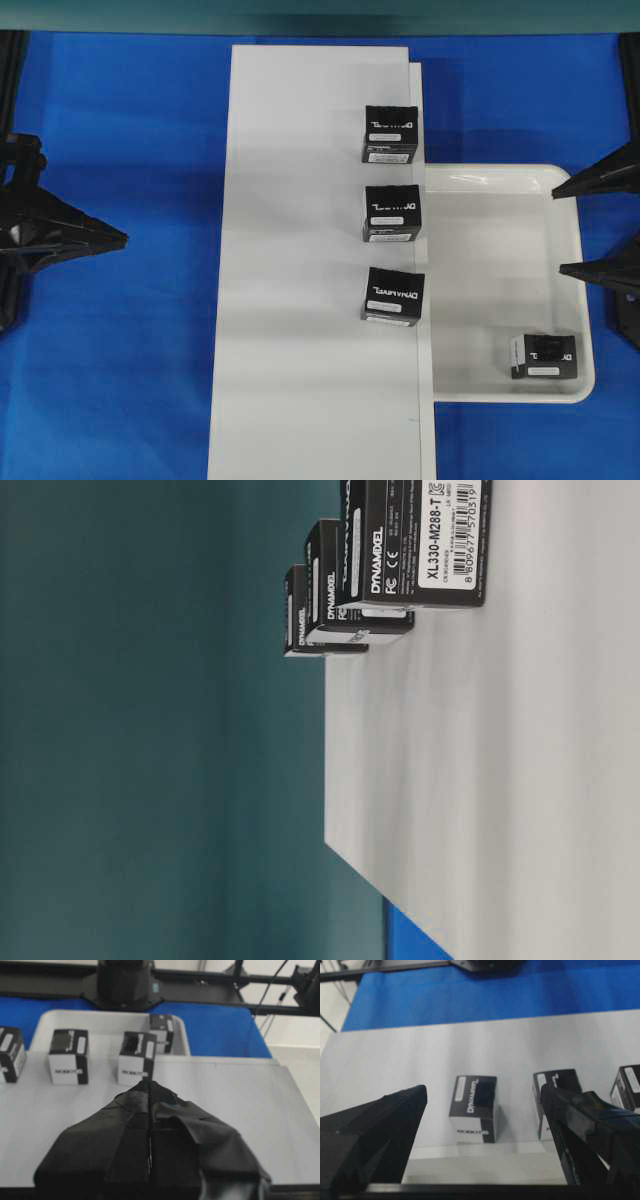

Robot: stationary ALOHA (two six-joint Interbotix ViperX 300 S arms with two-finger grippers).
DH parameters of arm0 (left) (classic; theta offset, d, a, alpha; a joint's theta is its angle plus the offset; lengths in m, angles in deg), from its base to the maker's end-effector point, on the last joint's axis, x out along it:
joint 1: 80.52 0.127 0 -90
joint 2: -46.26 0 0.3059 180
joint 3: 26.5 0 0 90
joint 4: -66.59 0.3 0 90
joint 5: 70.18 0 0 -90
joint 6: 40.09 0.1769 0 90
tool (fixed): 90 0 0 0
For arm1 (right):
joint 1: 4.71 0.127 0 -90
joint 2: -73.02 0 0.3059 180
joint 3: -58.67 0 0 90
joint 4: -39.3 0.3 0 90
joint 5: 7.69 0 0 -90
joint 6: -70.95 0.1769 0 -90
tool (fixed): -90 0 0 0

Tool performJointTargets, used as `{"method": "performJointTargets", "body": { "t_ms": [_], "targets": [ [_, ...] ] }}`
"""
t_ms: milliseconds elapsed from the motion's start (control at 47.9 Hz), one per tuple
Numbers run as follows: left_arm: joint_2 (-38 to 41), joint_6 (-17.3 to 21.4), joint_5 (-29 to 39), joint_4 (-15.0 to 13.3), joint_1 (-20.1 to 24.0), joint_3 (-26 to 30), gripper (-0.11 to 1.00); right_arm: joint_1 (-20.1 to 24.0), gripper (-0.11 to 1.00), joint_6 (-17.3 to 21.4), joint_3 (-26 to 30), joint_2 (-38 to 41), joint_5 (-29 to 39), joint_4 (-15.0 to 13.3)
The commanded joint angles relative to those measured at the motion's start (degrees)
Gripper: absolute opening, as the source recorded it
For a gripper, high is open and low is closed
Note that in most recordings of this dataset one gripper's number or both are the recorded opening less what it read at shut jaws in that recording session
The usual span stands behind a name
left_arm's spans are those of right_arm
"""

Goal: Place the box from the white plastic tray onto the white base.

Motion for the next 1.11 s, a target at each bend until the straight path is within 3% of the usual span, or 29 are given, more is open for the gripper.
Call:
{"method": "performJointTargets", "body": {
  "t_ms": [0, 1087],
  "targets": [
    [0.3, -0.2, -0.5, 0.1, -0.2, 0.9, -0.07, -0.3, 0.98, 0.1, 0.4, 0.2, -0.6, 0.2],
    [-0.7, -0.3, -0.1, 0.1, -0.2, 0.4, -0.07, -0.8, 0.98, 0.2, -3.6, -4.2, -2.2, 0.3]
  ]
}}
